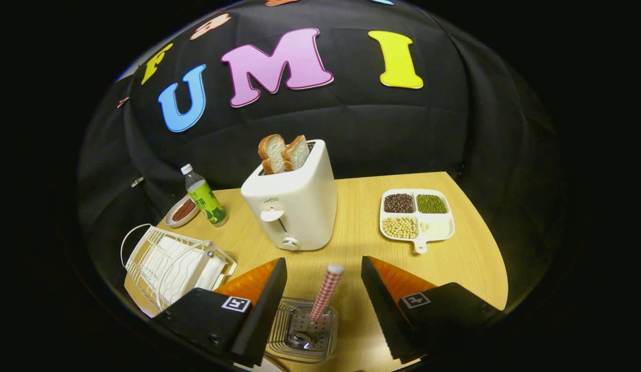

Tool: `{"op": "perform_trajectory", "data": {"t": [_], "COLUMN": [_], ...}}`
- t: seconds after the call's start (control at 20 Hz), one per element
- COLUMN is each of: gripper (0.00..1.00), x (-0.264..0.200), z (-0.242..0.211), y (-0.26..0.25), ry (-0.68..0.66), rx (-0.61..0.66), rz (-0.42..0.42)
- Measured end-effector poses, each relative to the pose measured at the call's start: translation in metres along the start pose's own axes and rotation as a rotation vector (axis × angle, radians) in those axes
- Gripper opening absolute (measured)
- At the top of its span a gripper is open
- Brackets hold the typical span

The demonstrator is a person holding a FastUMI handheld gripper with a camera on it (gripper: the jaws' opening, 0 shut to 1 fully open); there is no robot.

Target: Take the plate from the dish rack, then take the spoon from the basket and place it into the plate.

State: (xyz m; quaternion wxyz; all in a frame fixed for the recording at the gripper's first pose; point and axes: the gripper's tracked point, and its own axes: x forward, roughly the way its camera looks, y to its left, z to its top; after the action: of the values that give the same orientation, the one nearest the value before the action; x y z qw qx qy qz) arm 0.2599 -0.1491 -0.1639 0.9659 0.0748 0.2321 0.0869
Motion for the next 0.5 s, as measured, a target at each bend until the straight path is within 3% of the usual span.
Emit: {"op": "perform_trajectory", "data": {"t": [0.05,0.1,0.5], "gripper": [0.85,0.73,0.26], "x": [0.005,0.008,0.019], "z": [-0.002,-0.005,-0.014], "y": [0.000,-0.001,-0.001], "ry": [0.015,0.029,0.094], "rx": [0.021,0.032,0.014], "rz": [-0.001,-0.005,-0.036]}}
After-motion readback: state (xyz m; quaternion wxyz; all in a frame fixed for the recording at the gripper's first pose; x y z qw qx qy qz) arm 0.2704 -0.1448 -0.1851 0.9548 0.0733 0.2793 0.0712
